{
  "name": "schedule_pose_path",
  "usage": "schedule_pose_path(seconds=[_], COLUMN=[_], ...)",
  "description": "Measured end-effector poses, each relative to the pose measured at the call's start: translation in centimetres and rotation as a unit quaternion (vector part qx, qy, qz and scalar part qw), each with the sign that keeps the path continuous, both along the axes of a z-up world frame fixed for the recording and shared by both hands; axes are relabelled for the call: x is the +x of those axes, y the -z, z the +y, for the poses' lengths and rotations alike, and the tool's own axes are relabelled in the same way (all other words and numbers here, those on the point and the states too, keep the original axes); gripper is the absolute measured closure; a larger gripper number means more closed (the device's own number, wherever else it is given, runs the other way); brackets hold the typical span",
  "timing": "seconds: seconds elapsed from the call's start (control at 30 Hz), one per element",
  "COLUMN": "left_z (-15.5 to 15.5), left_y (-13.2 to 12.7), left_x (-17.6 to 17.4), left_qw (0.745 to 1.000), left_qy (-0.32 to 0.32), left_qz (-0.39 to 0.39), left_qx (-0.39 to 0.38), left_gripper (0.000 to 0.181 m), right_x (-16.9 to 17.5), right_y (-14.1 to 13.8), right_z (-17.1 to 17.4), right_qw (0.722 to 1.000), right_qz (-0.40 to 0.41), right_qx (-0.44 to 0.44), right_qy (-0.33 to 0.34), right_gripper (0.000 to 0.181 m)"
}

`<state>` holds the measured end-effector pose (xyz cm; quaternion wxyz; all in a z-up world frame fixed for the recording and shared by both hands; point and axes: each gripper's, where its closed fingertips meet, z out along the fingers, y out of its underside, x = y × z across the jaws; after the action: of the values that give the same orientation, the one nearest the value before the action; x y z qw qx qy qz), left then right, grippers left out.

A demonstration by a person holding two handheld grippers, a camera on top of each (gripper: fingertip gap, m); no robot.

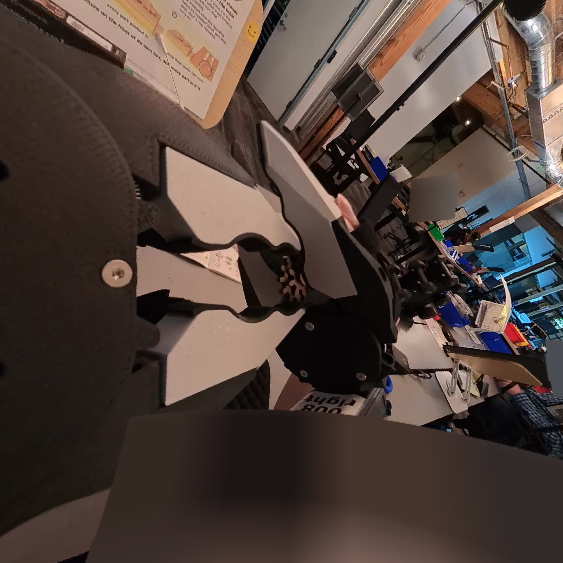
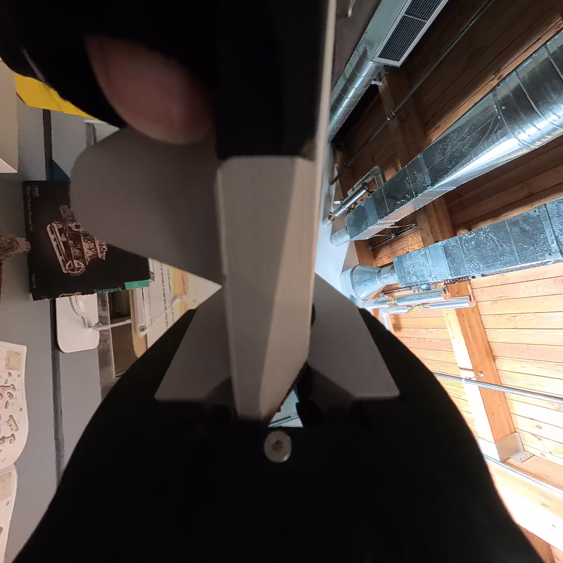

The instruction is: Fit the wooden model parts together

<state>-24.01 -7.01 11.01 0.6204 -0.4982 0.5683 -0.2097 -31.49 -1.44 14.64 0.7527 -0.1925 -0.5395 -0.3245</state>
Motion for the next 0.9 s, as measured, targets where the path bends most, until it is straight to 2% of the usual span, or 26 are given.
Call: schedule_pose_path(seconds=[0.13, 0.43, 0.7, 0.8, 0.9], left_z=[0.3, 0.2, -0.1, 0.7, 1.5], left_y=[0.0, 0.0, 0.0, 0.0, -0.2], left_x=[0.1, 0.1, 0.5, 0.3, -0.2], left_qw=[1.000, 1.000, 1.000, 0.999, 0.999], left_qy=[-0.013, -0.010, -0.010, -0.023, -0.048], left_qz=[-0.005, -0.004, -0.015, -0.019, -0.011], left_qx=[0.004, 0.005, -0.019, -0.027, 0.007], left_gripper=[0.151, 0.152, 0.152, 0.151, 0.152], right_x=[0.5, 0.5, 1.0, 0.8, 0.9], right_y=[-0.4, -0.7, -0.8, -0.1, 0.7], right_z=[0.4, 0.3, 0.1, 1.2, 2.4], right_qw=[0.999, 0.999, 0.998, 0.995, 0.990], right_qz=[0.006, 0.028, 0.066, 0.072, 0.071], right_qx=[0.027, 0.017, -0.007, -0.061, -0.120], right_qy=[0.033, 0.028, 0.009, 0.001, 0.005], right_gripper=[0.089, 0.097, 0.168, 0.165, 0.163])
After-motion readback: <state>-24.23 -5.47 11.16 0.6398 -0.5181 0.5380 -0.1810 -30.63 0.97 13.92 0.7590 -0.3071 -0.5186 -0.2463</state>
